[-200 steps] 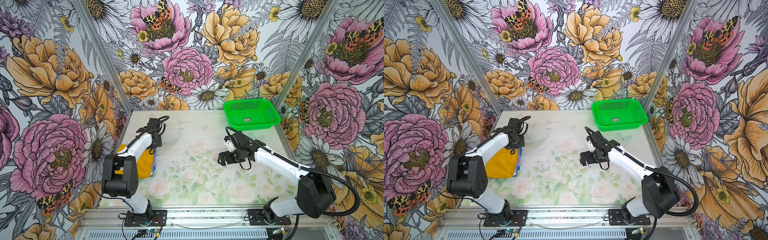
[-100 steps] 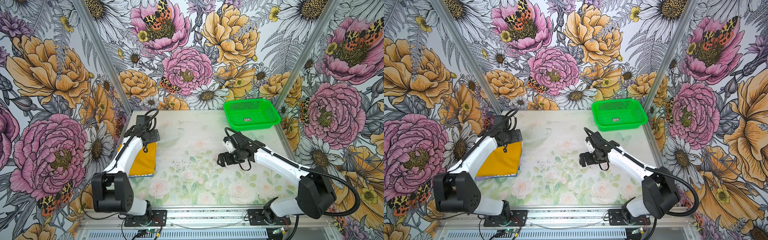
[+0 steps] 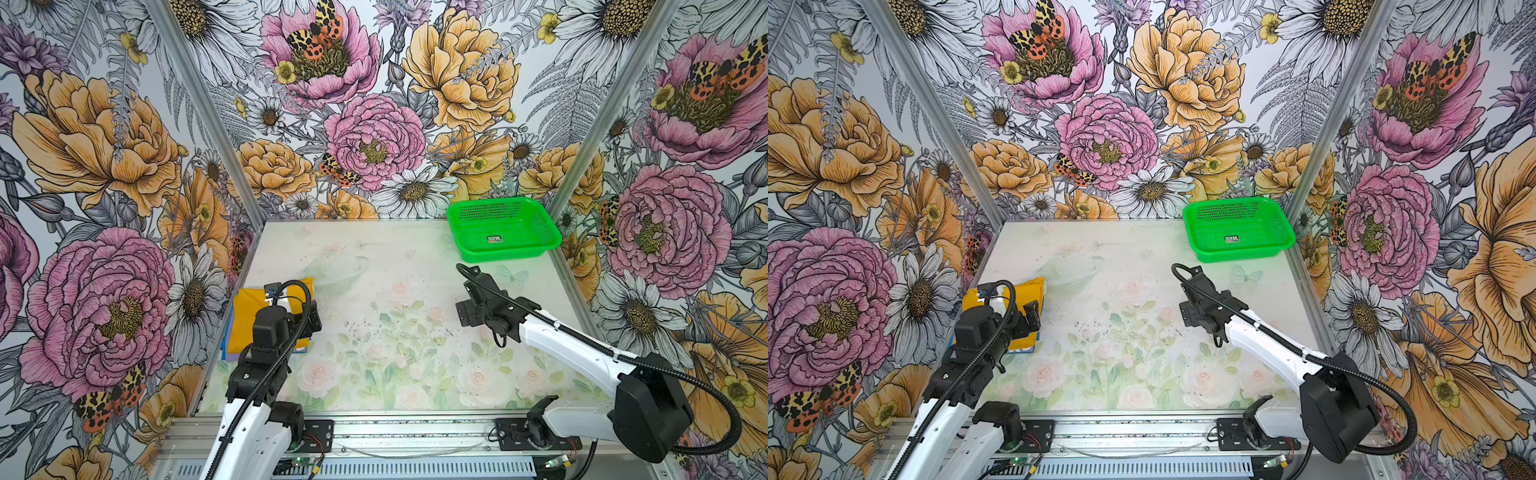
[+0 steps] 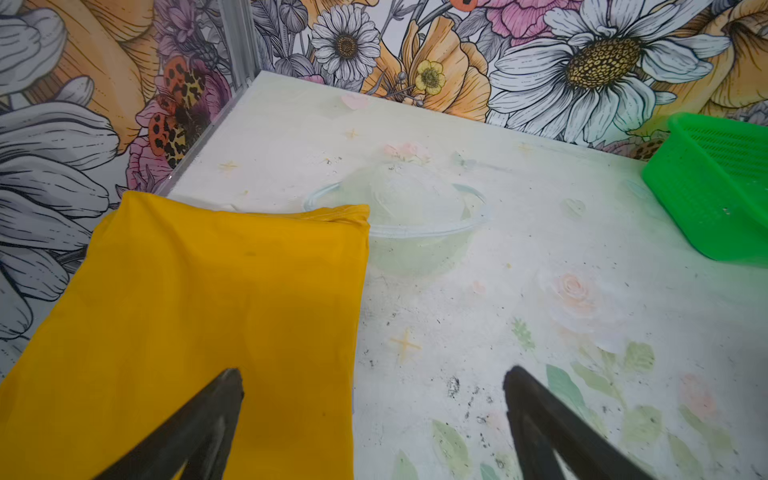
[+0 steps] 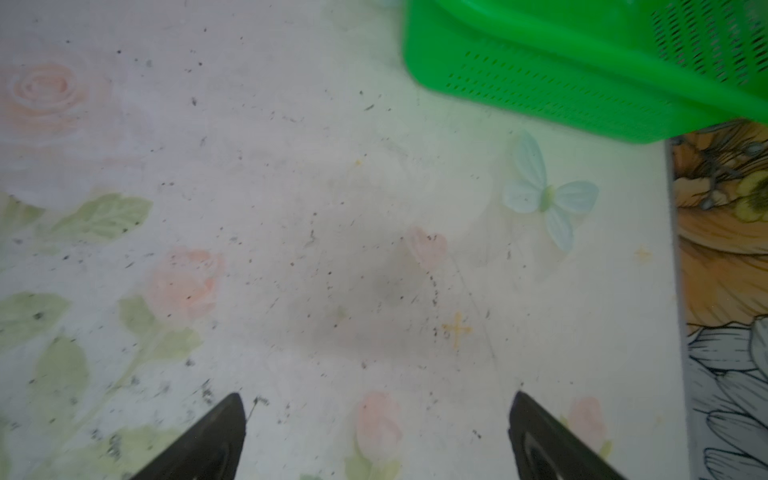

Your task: Fold and stack the t-shirts

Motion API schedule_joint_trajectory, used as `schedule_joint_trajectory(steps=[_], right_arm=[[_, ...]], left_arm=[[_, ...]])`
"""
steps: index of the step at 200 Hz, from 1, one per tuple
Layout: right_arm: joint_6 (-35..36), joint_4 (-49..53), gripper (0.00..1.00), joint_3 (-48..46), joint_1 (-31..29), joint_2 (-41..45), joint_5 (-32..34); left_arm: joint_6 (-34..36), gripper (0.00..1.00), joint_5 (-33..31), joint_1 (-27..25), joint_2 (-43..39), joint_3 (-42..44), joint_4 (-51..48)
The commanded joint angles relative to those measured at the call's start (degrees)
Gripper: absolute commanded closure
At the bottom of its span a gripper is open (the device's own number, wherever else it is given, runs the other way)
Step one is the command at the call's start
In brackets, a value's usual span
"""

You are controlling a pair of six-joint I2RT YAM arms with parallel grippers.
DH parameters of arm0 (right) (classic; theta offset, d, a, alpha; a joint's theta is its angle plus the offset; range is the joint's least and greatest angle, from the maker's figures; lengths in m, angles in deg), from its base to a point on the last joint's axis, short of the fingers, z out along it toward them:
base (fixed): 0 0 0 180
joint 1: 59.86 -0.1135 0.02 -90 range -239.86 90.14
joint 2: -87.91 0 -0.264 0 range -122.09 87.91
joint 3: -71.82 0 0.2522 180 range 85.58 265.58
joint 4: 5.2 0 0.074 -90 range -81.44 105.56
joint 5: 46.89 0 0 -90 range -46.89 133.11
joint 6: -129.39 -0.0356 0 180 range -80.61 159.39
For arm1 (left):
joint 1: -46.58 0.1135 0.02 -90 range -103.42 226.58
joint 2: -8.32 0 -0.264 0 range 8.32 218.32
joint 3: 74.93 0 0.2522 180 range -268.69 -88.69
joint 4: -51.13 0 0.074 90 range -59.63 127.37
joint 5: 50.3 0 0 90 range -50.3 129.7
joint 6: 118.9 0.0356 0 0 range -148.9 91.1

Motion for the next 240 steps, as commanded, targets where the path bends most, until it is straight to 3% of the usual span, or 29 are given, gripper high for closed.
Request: schedule_joint_trajectory(steps=[1, 30, 45, 82, 119, 149, 161, 189, 240], right_arm=[[7.7, -20.1, 0.01, -4.7, 3.0, 0.8, 10.8], [17.9, -41.4, 0.00, -12.0, 8.6, -2.1, 11.5], [18.2, -50.8, 0.01, -14.9, 12.5, -4.1, 9.2], [16.9, -71.8, 0.01, -19.8, 19.3, -10.6, 3.6], [10.5, -76.1, 0.01, -22.8, 26.6, -11.0, -6.0], [9.3, -80.6, 0.00, -25.0, 28.6, -12.1, -11.5], [10.4, -87.4, 0.00, -26.7, 28.6, -15.1, -12.1], [10.2, -86.1, 0.01, -26.9, 28.7, -14.4, -13.2], [10.5, -85.0, 0.01, -26.6, 28.7, -14.0, -14.6]], left_arm=[[1.1, 0.01, -6.8, -0.7, 0.2, 3.0, 12.5], [5.4, 0.01, -8.5, -1.7, 11.4, 7.6, 25.3], [7.3, 0.01, -12.8, -2.9, 16.7, 10.5, 33.8], [10.8, 0.01, -5.7, 1.9, 24.8, 12.6, 46.7], [12.2, 0.01, -1.4, 7.1, 28.5, 13.3, 54.6], [11.0, 0.01, 5.4, 11.0, 34.4, 11.5, 59.1], [12.7, 0.01, 6.8, 10.9, 36.5, 10.8, 60.9], [8.7, 0.01, 11.8, 13.7, 39.4, 11.9, 68.2], [12.1, 0.01, 11.3, 12.9, 37.4, 12.3, 66.0]])
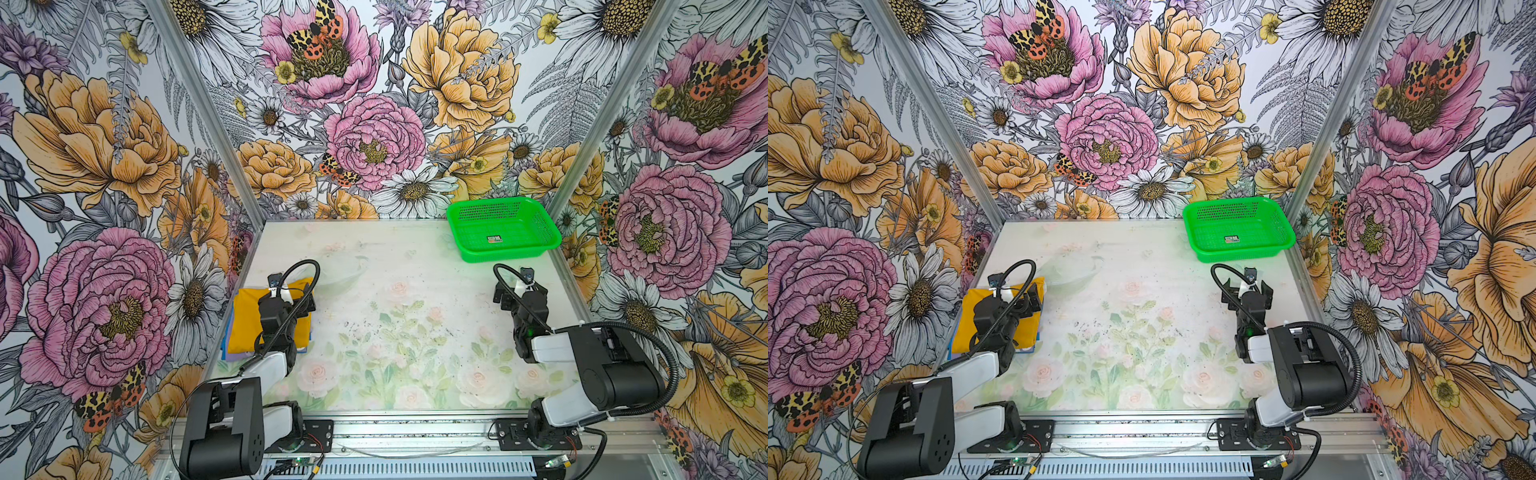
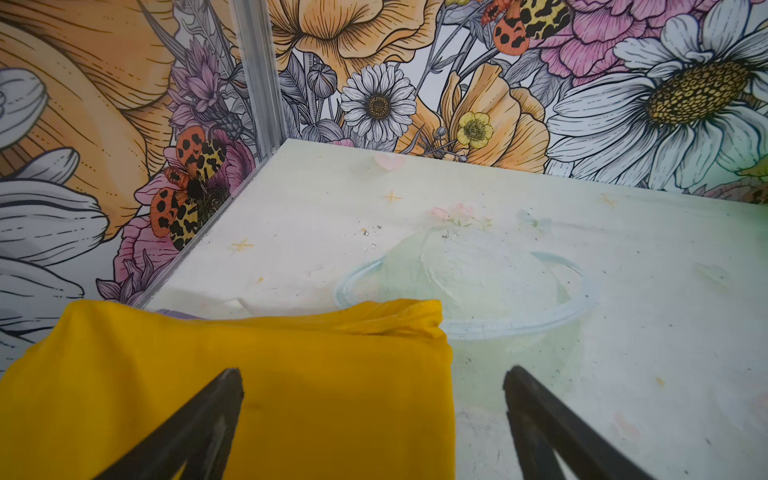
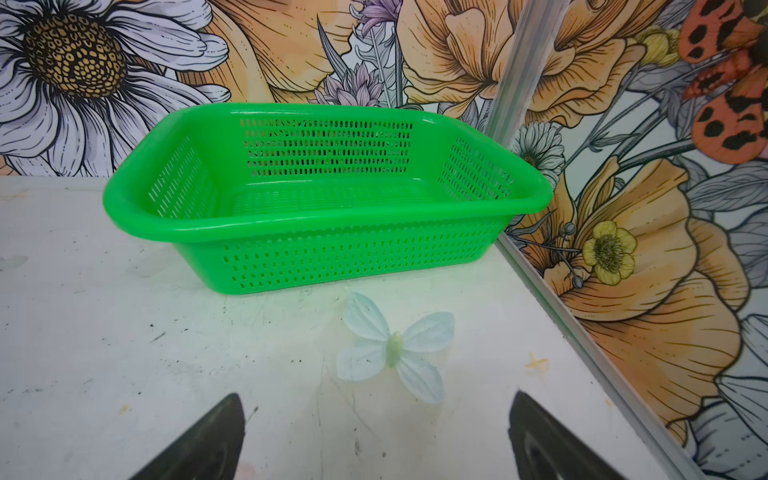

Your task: Fold and stack the t-shirts

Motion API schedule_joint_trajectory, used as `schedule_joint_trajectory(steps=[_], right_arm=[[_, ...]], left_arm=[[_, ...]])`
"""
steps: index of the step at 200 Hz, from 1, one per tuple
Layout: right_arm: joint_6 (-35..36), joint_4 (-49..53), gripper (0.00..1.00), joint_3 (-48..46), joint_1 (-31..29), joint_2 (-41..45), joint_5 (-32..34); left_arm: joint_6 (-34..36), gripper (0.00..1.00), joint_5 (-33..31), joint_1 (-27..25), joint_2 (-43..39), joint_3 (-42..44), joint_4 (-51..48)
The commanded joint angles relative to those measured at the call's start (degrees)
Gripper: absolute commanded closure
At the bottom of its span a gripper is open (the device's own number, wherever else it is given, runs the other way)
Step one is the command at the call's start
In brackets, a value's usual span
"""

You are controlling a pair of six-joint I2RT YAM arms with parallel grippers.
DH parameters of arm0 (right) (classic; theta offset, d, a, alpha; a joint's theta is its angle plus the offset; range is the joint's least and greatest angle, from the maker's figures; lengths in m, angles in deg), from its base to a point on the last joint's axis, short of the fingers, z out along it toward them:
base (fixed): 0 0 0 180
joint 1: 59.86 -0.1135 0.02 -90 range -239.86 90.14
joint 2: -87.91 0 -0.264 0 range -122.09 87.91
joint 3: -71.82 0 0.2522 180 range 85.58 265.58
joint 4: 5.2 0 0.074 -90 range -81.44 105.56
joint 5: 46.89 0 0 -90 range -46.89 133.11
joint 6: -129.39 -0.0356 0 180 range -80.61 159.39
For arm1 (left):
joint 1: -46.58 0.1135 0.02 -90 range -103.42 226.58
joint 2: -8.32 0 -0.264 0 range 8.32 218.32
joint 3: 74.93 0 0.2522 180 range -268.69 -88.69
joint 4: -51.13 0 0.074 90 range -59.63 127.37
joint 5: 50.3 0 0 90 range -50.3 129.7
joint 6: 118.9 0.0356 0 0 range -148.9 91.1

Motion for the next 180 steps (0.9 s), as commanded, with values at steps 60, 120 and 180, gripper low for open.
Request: schedule_joint_trajectory(steps=[60, 120, 180], right_arm=[[-0.4, -0.6, 0.01, 1.3, 0.1, -0.5, -1.3], [-0.3, -0.2, 0.01, 1.5, 0.1, -0.5, -1.3], [-0.3, -0.1, 0.01, 1.6, 0.1, -0.5, -1.4]], left_arm=[[0.4, 0.01, -1.9, -6.0, -6.8, 1.4, -2.3], [-1.2, 0.01, 4.1, -3.2, 5.7, -2.7, 8.1], [-0.8, 0.01, 10.8, 1.1, 9.8, -5.7, 8.6]])
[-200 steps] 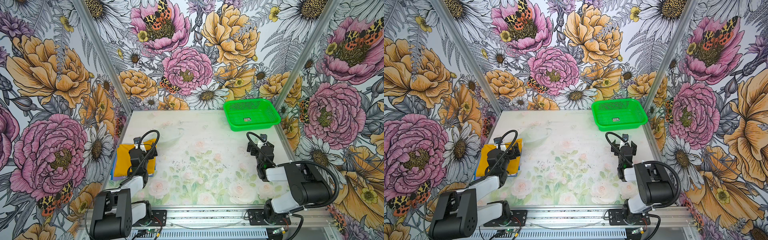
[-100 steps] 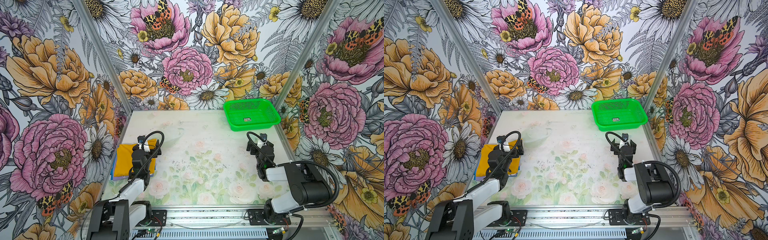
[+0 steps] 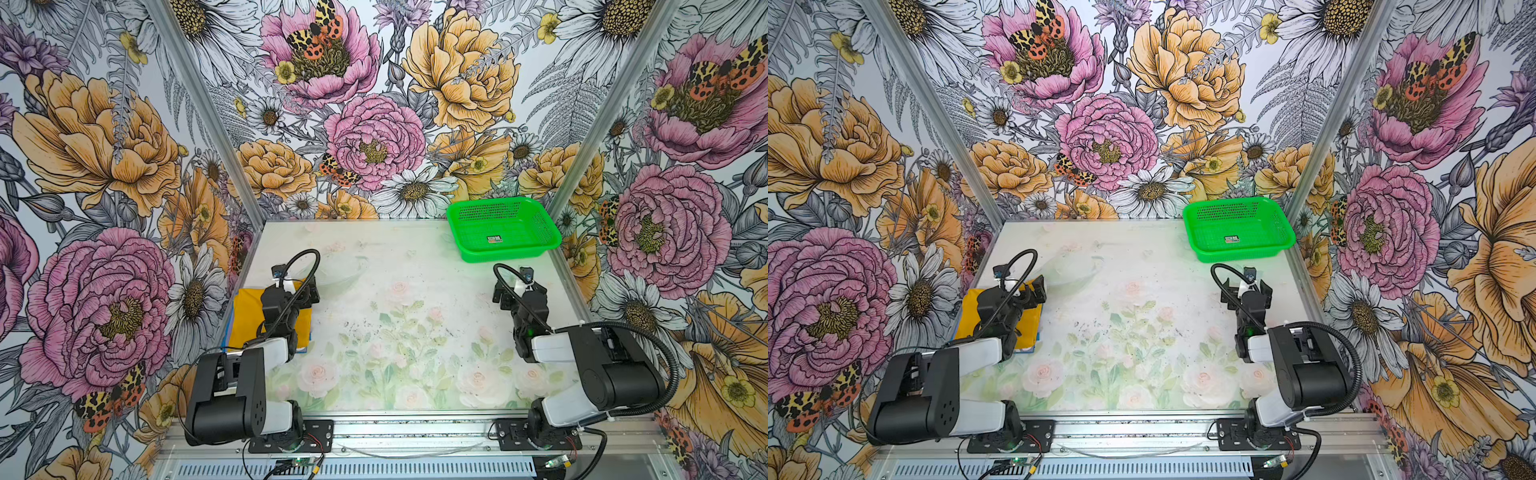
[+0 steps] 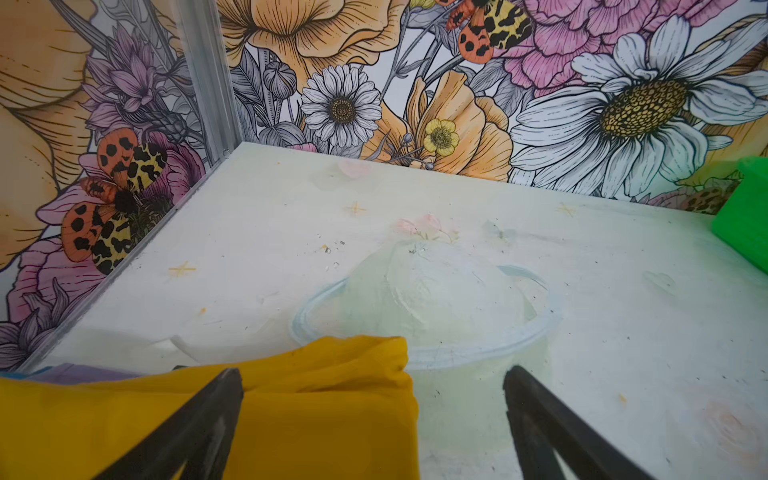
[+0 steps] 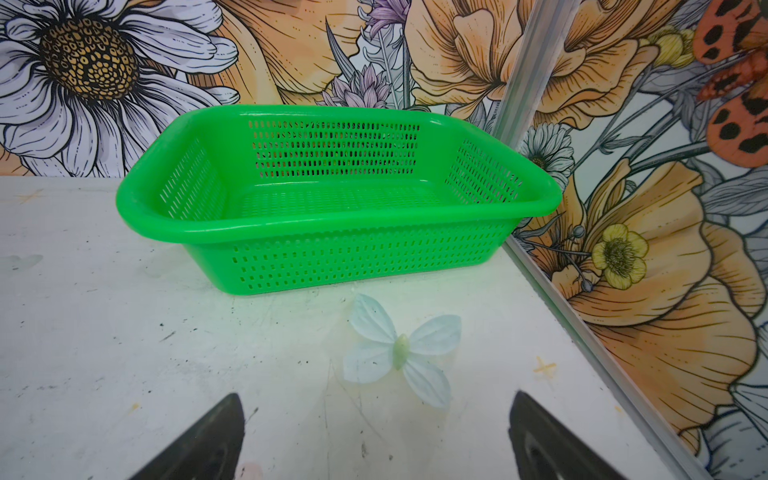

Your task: Fold and stack the t-shirts

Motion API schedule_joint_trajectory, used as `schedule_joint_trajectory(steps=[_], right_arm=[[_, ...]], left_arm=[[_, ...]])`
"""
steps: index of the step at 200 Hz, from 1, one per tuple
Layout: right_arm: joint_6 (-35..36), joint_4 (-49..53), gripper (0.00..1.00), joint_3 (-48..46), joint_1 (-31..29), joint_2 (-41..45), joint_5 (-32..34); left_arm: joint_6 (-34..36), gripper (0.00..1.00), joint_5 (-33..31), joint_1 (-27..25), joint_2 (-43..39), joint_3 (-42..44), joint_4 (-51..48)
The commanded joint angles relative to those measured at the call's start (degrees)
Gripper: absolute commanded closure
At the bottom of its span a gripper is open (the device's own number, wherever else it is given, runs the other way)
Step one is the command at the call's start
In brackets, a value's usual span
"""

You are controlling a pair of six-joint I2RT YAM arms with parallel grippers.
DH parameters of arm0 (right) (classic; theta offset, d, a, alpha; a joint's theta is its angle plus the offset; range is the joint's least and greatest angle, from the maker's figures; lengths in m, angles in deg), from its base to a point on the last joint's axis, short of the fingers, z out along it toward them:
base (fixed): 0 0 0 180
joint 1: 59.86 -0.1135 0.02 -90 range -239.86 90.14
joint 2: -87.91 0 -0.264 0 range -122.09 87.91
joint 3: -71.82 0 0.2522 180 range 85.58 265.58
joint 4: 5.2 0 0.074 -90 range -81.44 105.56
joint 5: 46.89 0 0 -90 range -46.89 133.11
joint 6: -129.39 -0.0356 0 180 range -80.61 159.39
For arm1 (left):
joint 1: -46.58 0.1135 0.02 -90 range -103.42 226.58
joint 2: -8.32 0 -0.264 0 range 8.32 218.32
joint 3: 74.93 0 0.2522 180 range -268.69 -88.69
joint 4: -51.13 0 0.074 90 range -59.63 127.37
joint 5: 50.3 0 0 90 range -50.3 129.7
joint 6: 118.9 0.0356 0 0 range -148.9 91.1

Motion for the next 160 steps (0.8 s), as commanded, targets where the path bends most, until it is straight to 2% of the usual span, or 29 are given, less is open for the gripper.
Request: schedule_joint_trajectory(steps=[1, 11, 30, 35, 41, 45, 59, 91, 115, 142, 160], right_arm=[[-0.3, -0.6, 0.01, 1.3, 0.1, -0.5, -0.5], [-0.3, -0.6, 0.00, 1.3, 0.1, -0.5, -0.5], [-0.3, -0.2, 0.00, 1.4, 0.2, -0.5, -0.7], [-0.3, -0.1, 0.01, 1.5, 0.1, -0.5, -0.7], [-0.3, -0.1, 0.01, 1.6, 0.2, -0.5, -0.9], [-0.3, 0.0, 0.01, 1.6, 0.2, -0.4, -0.9], [-0.3, 0.1, 0.01, 1.7, 0.2, -0.5, -1.1], [-0.4, 0.2, 0.01, 1.7, 0.3, -0.5, -1.0], [-0.4, -1.1, 0.01, 1.0, 0.2, -0.4, -0.5], [-0.7, 0.9, 0.01, 2.1, 0.4, -0.5, -0.6], [-0.7, 0.8, 0.01, 2.0, 0.3, -0.5, -0.5]], left_arm=[[1.6, 0.01, 4.2, 0.4, 0.0, 0.2, 4.3], [0.3, 0.01, 3.1, 0.6, 2.6, 2.5, 11.0], [0.5, 0.01, 4.5, -0.3, 13.1, 4.0, 26.7], [0.5, 0.01, 4.5, -0.1, 11.7, 3.1, 23.5], [0.7, 0.01, 0.6, -0.9, 8.9, 1.5, 14.2], [1.2, 0.01, -1.6, -2.0, 8.8, 0.5, 11.8], [3.0, 0.01, -2.7, -3.9, 10.3, -0.3, 13.5], [3.5, 0.01, -4.3, -4.6, 10.0, -0.5, 12.4], [5.2, 0.01, -12.4, -8.1, 10.3, 1.5, 17.0], [5.8, 0.01, -12.6, -8.5, 10.2, 1.0, 16.0], [5.3, 0.01, -10.2, -7.4, 10.2, 0.0, 13.8]])
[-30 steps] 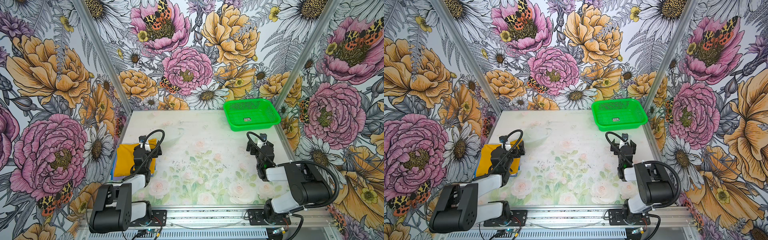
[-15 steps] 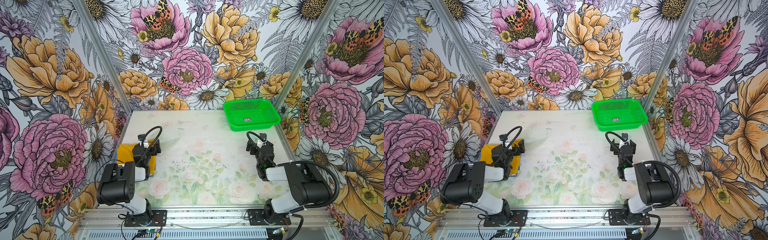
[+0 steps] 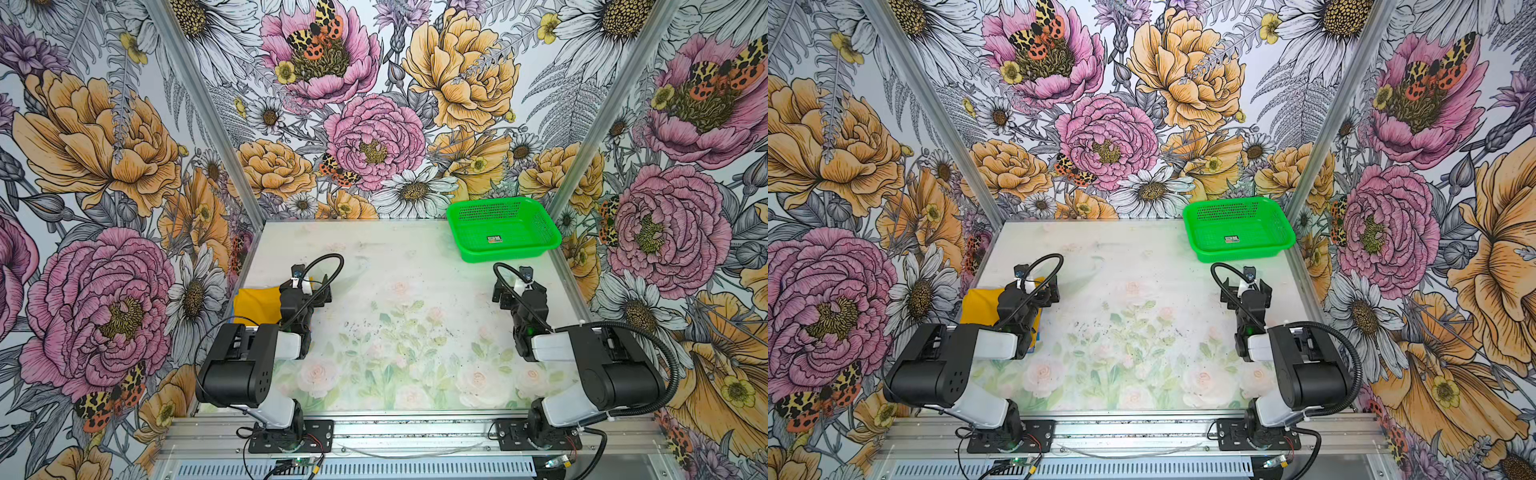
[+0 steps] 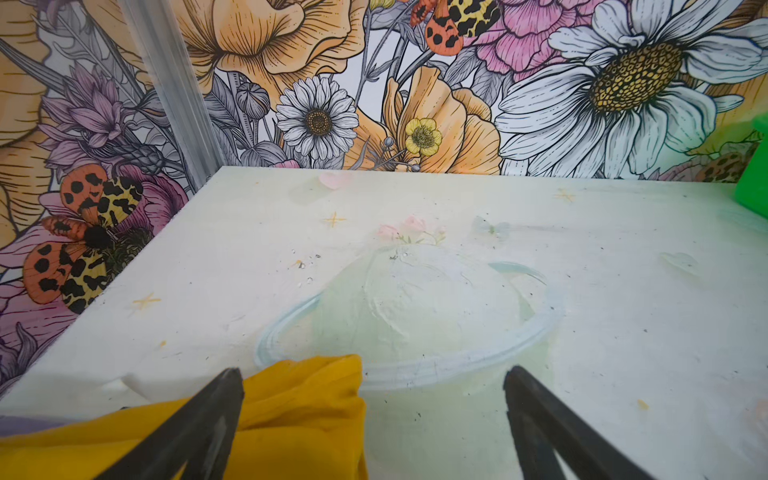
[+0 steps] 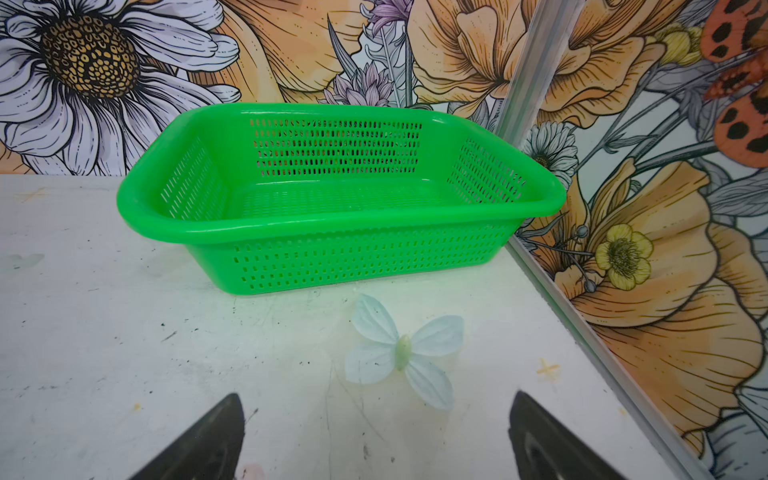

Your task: Fold and stack the t-shirts

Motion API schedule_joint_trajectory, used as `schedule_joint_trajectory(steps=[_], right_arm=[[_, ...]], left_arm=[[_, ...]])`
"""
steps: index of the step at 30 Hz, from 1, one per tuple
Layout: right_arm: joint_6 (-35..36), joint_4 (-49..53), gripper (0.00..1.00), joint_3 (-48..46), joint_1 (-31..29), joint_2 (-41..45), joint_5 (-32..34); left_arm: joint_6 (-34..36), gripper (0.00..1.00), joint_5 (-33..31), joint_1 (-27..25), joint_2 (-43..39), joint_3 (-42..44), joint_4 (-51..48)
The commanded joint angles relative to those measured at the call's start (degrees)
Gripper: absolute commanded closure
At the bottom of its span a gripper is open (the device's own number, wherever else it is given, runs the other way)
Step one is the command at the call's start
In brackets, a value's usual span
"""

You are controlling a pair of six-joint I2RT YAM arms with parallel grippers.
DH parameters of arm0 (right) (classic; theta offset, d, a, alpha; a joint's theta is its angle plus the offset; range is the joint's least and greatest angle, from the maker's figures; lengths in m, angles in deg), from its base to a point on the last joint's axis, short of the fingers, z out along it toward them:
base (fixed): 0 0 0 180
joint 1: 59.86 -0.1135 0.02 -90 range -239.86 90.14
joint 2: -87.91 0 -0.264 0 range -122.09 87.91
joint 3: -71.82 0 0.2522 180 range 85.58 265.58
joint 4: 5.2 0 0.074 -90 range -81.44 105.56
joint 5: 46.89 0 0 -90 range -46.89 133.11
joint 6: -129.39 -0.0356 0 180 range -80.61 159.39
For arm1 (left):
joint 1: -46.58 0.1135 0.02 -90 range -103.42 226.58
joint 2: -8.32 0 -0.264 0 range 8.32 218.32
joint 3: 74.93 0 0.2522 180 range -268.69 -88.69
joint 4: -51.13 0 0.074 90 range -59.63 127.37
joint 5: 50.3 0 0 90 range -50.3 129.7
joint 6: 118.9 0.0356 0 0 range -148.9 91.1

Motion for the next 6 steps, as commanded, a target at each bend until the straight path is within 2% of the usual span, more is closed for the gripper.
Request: schedule_joint_trajectory(steps=[1, 6], right_arm=[[-0.7, -0.3, 0.01, 1.3, 0.3, -0.5, -0.3], [-0.7, -0.3, 0.01, 1.3, 0.4, -0.5, -0.3]], left_arm=[[0.6, 0.01, -0.5, 1.1, -0.5, -0.6, 0.1], [0.3, 0.01, -0.1, 1.6, -0.5, -0.8, -0.2]])
